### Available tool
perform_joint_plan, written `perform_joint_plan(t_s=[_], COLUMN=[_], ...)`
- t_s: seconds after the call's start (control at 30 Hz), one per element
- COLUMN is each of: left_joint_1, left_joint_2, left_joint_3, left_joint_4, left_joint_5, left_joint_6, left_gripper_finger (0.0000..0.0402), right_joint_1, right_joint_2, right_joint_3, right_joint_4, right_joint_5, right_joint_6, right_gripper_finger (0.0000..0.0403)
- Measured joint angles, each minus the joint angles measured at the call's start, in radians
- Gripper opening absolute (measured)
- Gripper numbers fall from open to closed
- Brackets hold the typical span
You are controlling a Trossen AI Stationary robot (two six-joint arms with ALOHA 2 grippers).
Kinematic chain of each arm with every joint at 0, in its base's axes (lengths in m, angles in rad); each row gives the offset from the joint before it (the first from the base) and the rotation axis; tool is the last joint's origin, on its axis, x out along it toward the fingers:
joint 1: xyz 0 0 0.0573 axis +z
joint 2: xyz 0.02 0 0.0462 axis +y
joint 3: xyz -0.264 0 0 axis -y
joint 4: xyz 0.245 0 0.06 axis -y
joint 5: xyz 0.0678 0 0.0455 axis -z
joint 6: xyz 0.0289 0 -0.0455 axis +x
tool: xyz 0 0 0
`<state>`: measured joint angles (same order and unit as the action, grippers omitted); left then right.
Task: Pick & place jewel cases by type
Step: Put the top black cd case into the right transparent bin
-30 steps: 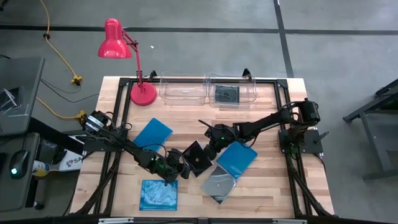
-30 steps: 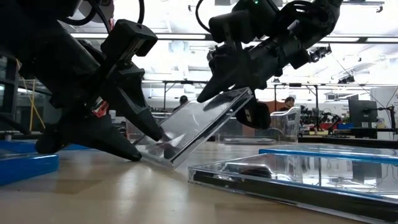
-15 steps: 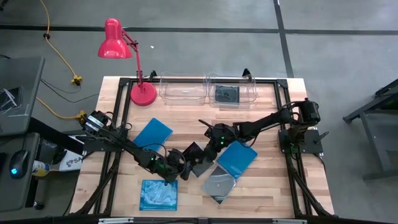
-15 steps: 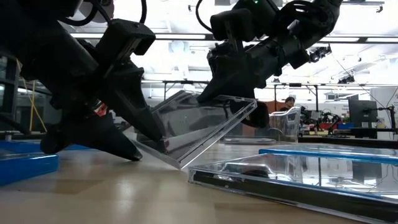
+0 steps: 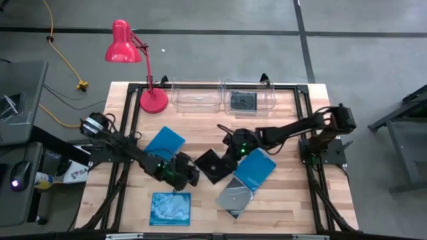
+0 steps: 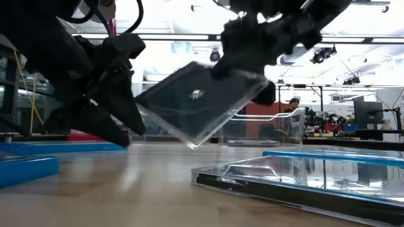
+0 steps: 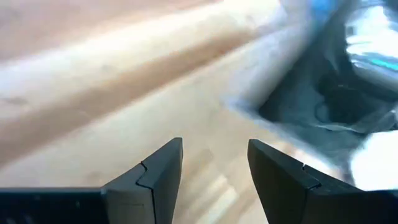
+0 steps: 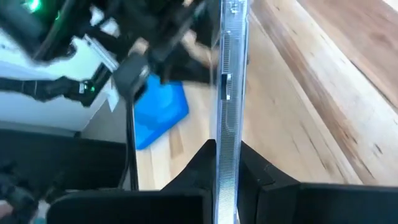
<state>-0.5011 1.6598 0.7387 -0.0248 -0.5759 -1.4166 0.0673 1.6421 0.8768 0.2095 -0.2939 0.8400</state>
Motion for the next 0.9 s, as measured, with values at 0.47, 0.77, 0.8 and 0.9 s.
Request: perform_joint_plan(t_s=[0.47, 0.77, 0.8, 0.9], left_joint_1=[-0.002, -0.003, -0.003, -0.003], left_joint_2=[-0.22, -0.235, -0.235, -0.235], left_joint_3=[0.005, 0.004, 0.003, 0.004], left_joint_4=[-0.214, -0.19, -0.191, -0.186], left_joint_5=[-0.12, -0.083, -0.089, -0.096], left_joint_6=[0.089, 0.192, 0.192, 0.194], left_gripper_finger=[0.0182, 0.0182, 0.0182, 0.0182], right_joint_1=[-0.001, 0.001, 0.002, 0.008], right_joint_2=[-0.368, -0.61, -0.638, -0.694], right_joint_3=[0.0, 0.001, 0.001, 0.001], right_joint_4=[-0.295, -0.268, -0.256, -0.216], right_joint_5=[0.184, 0.324, 0.338, 0.377], right_joint_6=[-0.118, -0.226, -0.247, -0.301], right_gripper_finger=[0.0013, 0.0014, 0.0014, 0.0012])
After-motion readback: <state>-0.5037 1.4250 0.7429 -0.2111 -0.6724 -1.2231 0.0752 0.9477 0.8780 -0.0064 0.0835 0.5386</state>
